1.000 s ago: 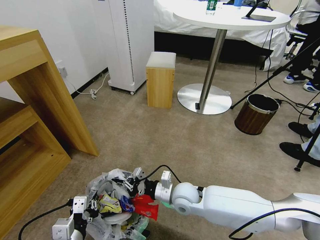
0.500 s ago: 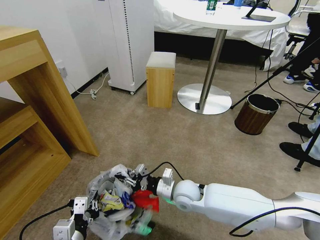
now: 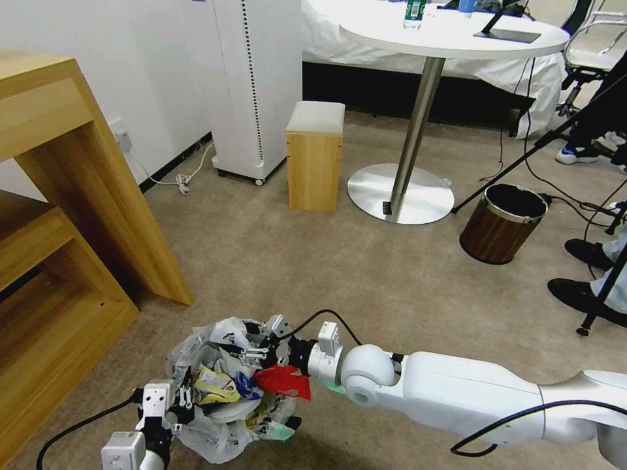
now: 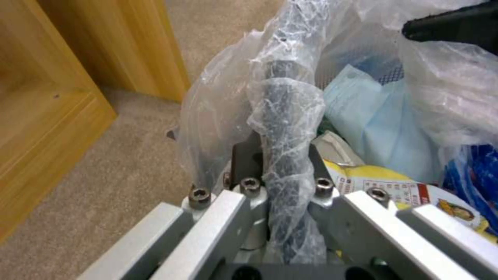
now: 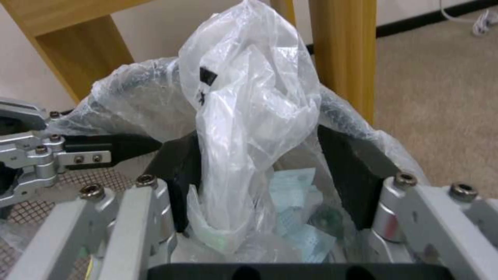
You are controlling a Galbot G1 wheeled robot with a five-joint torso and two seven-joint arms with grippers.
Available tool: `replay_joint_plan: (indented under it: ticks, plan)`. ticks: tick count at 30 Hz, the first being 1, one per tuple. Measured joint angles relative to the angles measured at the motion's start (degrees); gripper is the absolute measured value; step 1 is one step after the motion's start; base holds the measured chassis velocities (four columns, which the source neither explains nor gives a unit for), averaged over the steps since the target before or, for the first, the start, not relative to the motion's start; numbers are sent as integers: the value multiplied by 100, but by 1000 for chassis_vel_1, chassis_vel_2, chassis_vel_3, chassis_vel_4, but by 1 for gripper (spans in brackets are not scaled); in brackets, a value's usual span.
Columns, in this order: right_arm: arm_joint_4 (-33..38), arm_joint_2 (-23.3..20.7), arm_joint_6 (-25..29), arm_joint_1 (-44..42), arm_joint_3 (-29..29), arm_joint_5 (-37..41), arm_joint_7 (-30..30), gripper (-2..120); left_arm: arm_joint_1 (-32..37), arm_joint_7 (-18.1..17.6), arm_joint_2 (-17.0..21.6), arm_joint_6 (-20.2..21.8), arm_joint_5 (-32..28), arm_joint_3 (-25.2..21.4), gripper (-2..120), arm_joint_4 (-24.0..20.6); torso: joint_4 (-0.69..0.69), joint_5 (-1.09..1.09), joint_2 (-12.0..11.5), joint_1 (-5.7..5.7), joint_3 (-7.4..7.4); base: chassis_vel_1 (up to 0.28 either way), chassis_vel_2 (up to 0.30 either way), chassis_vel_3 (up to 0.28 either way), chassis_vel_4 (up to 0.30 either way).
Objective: Pick up the trash bin and place the garbage on the floor into it.
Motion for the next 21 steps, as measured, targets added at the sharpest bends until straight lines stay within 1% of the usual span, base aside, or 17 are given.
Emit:
replay_joint_plan:
  ticks: [5, 7, 8, 9, 10, 12, 13, 14, 15, 16, 18, 19, 21]
  plan:
    - [125, -37, -52, 136, -22, 296, -11, 61, 6, -1, -20, 4, 74, 38, 0, 3, -1, 0, 0, 0, 0, 0, 0, 0, 0]
    - [159, -25, -52, 243, -136, 399, -52, 63, 9, -2, -42, 10, 97, 65, 0, 3, 0, 0, 0, 0, 0, 0, 0, 0, 0]
    - [176, 1, -56, 296, -193, 448, -63, 67, 14, -2, -59, 22, 116, 83, 0, -1, 0, -1, 0, 0, 0, 0, 0, 0, 0]
    - [176, 1, -56, 296, -193, 448, -63, 67, 14, -2, -59, 22, 116, 83, 0, -1, 0, -1, 0, 0, 0, 0, 0, 0, 0]
    - [180, 33, -57, 333, -237, 481, -66, 70, 15, -3, -76, 24, 133, 94, 0, -7, 0, 0, 0, 0, 0, 0, 0, 0, 0]
    - [175, 127, -66, 414, -373, 587, -67, 82, 23, -3, -128, 41, 193, 135, 0, 3, 1, -1, 0, 0, 0, 0, 0, 0, 0]
    - [175, 127, -66, 414, -373, 587, -67, 82, 23, -3, -128, 41, 193, 135, 0, 3, 1, -1, 0, 0, 0, 0, 0, 0, 0]
    - [182, 146, -66, 427, -401, 610, -62, 86, 32, -3, -138, 41, 210, 146, 0, 8, 0, -1, 0, 0, 0, 0, 0, 0, 0]
    - [184, 188, -66, 454, -466, 690, -50, 92, 57, -3, -147, 41, 236, 150, 0, 20, 0, 0, 0, 0, 0, 0, 0, 0, 0]
    - [184, 188, -66, 454, -466, 690, -50, 92, 57, -3, -147, 41, 236, 150, 0, 20, 0, 0, 0, 0, 0, 0, 0, 0, 0]
    - [149, 263, -66, 471, -490, 729, -60, 100, 53, -3, -161, 41, 169, 140, 0, 27, 0, 0, 0, 0, 0, 0, 0, 0, 0]
    - [149, 263, -66, 471, -490, 729, -60, 100, 53, -3, -161, 41, 169, 140, 0, 27, 0, 0, 0, 0, 0, 0, 0, 0, 0]
    - [186, 268, -58, 471, -489, 763, -64, 100, 66, -27, -122, 42, -48, 70, 0, -6, 0, -1, 0, 0, 0, 0, 0, 0, 0]
